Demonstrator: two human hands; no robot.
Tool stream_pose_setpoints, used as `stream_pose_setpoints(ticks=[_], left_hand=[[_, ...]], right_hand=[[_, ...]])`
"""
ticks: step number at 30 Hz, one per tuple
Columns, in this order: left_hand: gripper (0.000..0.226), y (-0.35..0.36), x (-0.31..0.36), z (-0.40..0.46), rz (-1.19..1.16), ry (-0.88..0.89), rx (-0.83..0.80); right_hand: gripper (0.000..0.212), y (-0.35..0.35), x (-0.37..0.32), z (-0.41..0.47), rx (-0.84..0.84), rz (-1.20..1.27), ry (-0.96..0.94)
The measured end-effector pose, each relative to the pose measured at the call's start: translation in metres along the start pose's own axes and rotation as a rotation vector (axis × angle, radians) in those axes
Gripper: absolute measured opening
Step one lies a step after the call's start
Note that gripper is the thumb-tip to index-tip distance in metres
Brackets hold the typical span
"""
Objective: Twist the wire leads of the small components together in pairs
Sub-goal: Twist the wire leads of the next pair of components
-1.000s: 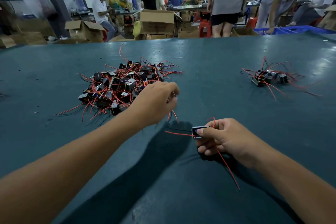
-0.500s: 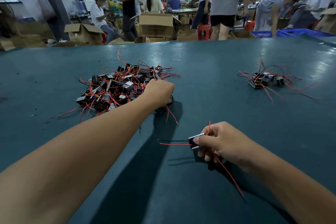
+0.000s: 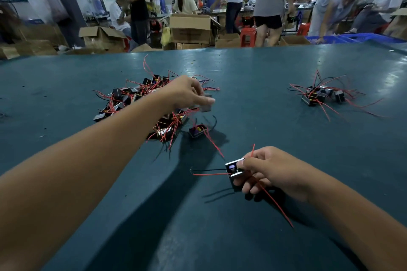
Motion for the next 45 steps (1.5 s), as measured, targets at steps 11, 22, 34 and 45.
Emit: stream_pose_setpoints(ticks=[11,22,34,45], left_hand=[[0.021,-0.004,0.008,-0.095,-0.782,0.375,-0.022],[0.025,0.068,-0.058,-0.117,-0.052,0.321,-0.067],[0.046,0.055,-0.066,-0.131,0.307,0.298,-0.227],[0.038,0.094,0.004,-0.148,0.314,0.711,-0.06]], right_hand=[[0.043,0.002,-0.004,-0.003,-0.081,0.106,-0.063],[0.025,-0.006,-0.002,-0.005,0.175,-0.423,-0.079],[0.009,-0.012,0.001,-0.004,0.221,-0.333,-0.131],[0.015,-0.009,-0.001,-0.002,0.203,-0.315,-0.111]])
Point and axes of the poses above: each hand's wrist, its own z-axis towards the middle knuckle, its own y-axis out of the palm, x = y × z, the point moved 3 cm from there along z, towards the middle knuckle, and after that the axes turned 7 degrees about -x, right-handed, at the moved point
